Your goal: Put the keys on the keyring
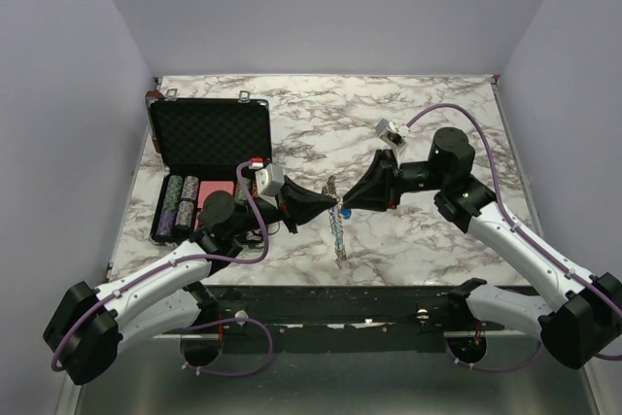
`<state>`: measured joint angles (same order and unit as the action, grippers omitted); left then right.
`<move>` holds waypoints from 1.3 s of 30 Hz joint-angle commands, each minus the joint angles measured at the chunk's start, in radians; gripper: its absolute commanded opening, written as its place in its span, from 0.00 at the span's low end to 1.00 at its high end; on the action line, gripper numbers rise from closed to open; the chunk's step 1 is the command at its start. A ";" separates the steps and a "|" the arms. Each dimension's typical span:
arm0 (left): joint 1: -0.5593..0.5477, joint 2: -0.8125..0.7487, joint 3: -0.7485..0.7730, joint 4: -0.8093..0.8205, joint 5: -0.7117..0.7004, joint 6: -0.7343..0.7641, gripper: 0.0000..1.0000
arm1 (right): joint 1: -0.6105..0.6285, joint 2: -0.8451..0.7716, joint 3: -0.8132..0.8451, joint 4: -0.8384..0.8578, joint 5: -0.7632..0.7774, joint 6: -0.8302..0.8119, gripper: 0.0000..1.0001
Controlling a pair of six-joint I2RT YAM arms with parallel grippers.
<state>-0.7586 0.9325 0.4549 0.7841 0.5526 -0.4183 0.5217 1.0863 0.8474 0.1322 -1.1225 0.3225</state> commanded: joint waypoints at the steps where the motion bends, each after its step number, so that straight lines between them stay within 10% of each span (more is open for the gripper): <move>1: 0.005 -0.001 0.018 0.078 0.027 -0.016 0.00 | 0.004 -0.002 -0.007 0.043 -0.036 0.015 0.31; 39: 0.010 0.009 0.037 0.040 0.064 0.004 0.00 | 0.011 0.027 0.082 -0.045 0.086 -0.046 0.34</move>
<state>-0.7452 0.9798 0.4671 0.7635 0.5900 -0.4164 0.5480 1.1126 0.8856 0.1051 -1.0584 0.3122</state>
